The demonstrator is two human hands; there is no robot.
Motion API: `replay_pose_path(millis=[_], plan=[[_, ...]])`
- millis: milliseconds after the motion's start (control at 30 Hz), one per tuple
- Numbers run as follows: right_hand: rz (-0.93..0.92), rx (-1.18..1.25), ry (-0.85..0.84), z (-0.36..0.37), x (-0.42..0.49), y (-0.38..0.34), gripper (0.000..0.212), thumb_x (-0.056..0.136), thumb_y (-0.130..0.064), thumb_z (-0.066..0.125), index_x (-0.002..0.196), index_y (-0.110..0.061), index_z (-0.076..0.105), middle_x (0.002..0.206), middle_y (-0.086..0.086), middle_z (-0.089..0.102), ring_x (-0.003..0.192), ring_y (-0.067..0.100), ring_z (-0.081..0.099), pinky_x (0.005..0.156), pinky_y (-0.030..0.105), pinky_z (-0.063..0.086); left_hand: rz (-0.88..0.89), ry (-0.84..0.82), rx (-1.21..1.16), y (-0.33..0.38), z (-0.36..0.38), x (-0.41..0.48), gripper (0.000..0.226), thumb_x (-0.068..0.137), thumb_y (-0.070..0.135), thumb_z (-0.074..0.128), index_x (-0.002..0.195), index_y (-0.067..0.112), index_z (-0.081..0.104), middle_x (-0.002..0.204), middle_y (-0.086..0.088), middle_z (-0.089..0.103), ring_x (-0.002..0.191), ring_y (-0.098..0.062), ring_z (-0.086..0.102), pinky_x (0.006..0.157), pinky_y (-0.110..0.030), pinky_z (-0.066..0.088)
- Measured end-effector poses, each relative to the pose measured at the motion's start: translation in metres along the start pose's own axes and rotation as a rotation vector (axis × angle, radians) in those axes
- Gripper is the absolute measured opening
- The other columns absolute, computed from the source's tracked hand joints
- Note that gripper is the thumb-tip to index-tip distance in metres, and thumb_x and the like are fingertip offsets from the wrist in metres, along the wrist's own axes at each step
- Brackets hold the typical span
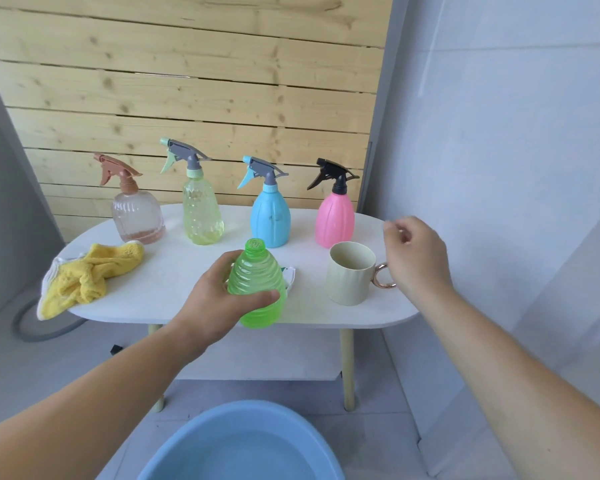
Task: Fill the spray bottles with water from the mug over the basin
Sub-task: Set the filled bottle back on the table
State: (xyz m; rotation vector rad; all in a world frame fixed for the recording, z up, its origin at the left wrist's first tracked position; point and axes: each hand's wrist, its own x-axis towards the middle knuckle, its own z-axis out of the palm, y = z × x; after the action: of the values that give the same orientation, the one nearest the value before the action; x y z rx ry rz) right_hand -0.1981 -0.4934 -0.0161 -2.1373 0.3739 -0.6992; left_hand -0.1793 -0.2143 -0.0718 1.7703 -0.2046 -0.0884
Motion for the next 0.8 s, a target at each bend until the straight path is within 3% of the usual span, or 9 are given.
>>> replay_pose_path(millis=[67, 133, 267, 333, 433, 567, 700, 800], plan=[[-0.097, 0.03, -0.075, 0.008, -0.008, -0.025, 0.025, 0.095, -0.032, 0.049, 0.077, -0.017, 0.06, 0.063, -0.006, 0.054, 0.058, 0.013, 0.05, 0.052, 0.027, 0.039, -0.005, 0.011, -0.001, -0.001, -0.007, 0.001, 0.072, 0.053, 0.039, 0.092, 0.118, 0.04, 0.062, 0.11, 0.009, 0.074, 0.101, -0.01, 0.071, 0.088, -0.033, 0.056], [-0.145, 0.018, -0.211, 0.024, -0.016, -0.044, 0.025, 0.094, -0.035, 0.053, 0.075, -0.02, 0.062, 0.065, -0.004, 0.059, 0.064, 0.017, 0.055, 0.06, 0.031, 0.044, -0.009, 0.024, 0.012, -0.003, -0.015, 0.002, 0.076, 0.048, 0.045, 0.092, 0.117, 0.041, 0.062, 0.11, 0.009, 0.074, 0.102, -0.012, 0.071, 0.091, -0.036, 0.057], [-0.109, 0.028, -0.462, 0.067, -0.029, -0.049, 0.024, 0.092, -0.038, 0.059, 0.076, -0.021, 0.064, 0.075, 0.004, 0.068, 0.072, 0.028, 0.066, 0.071, 0.046, 0.059, -0.019, 0.043, 0.028, -0.007, -0.03, 0.002, 0.074, 0.047, 0.046, 0.092, 0.115, 0.044, 0.062, 0.11, 0.01, 0.074, 0.103, -0.012, 0.071, 0.094, -0.041, 0.058], [-0.105, -0.045, -0.527, 0.089, -0.032, -0.042, 0.021, 0.092, -0.04, 0.06, 0.082, -0.023, 0.067, 0.08, -0.002, 0.069, 0.078, 0.023, 0.067, 0.077, 0.044, 0.058, -0.023, 0.053, 0.029, -0.01, -0.038, 0.0, 0.073, 0.048, 0.044, 0.092, 0.115, 0.044, 0.062, 0.109, 0.01, 0.074, 0.103, -0.012, 0.071, 0.094, -0.042, 0.058], [-0.12, -0.245, -0.541, 0.117, -0.032, -0.031, 0.03, 0.088, -0.051, 0.061, 0.108, -0.029, 0.069, 0.113, 0.001, 0.057, 0.102, 0.021, 0.058, 0.089, 0.033, 0.048, -0.024, 0.071, 0.038, -0.013, -0.048, 0.0, 0.075, 0.048, 0.047, 0.091, 0.117, 0.043, 0.061, 0.11, 0.01, 0.074, 0.103, -0.011, 0.071, 0.094, -0.043, 0.058], [-0.032, -0.386, -0.599, 0.143, -0.033, -0.027, 0.05, 0.084, -0.062, 0.059, 0.126, -0.036, 0.061, 0.126, 0.01, 0.044, 0.122, 0.035, 0.04, 0.097, 0.034, 0.037, -0.029, 0.082, 0.035, -0.019, -0.055, 0.001, 0.076, 0.048, 0.046, 0.091, 0.118, 0.043, 0.061, 0.11, 0.012, 0.073, 0.103, -0.009, 0.07, 0.094, -0.042, 0.058], [0.013, -0.418, -0.623, 0.16, -0.031, -0.019, 0.043, 0.081, -0.063, 0.06, 0.118, -0.04, 0.064, 0.128, 0.009, 0.051, 0.121, 0.035, 0.038, 0.089, 0.034, 0.034, -0.029, 0.089, 0.077, -0.023, -0.057, 0.004, 0.076, 0.049, 0.049, 0.091, 0.118, 0.044, 0.06, 0.108, 0.014, 0.072, 0.103, -0.008, 0.068, 0.093, -0.041, 0.058], [0.035, -0.366, -0.605, 0.164, -0.03, -0.018, 0.034, 0.081, -0.055, 0.066, 0.111, -0.039, 0.066, 0.122, 0.003, 0.056, 0.119, 0.032, 0.037, 0.09, 0.035, 0.039, -0.024, 0.097, 0.103, -0.025, -0.058, 0.007, 0.076, 0.05, 0.051, 0.09, 0.118, 0.045, 0.059, 0.108, 0.015, 0.071, 0.102, -0.007, 0.067, 0.092, -0.04, 0.058]])
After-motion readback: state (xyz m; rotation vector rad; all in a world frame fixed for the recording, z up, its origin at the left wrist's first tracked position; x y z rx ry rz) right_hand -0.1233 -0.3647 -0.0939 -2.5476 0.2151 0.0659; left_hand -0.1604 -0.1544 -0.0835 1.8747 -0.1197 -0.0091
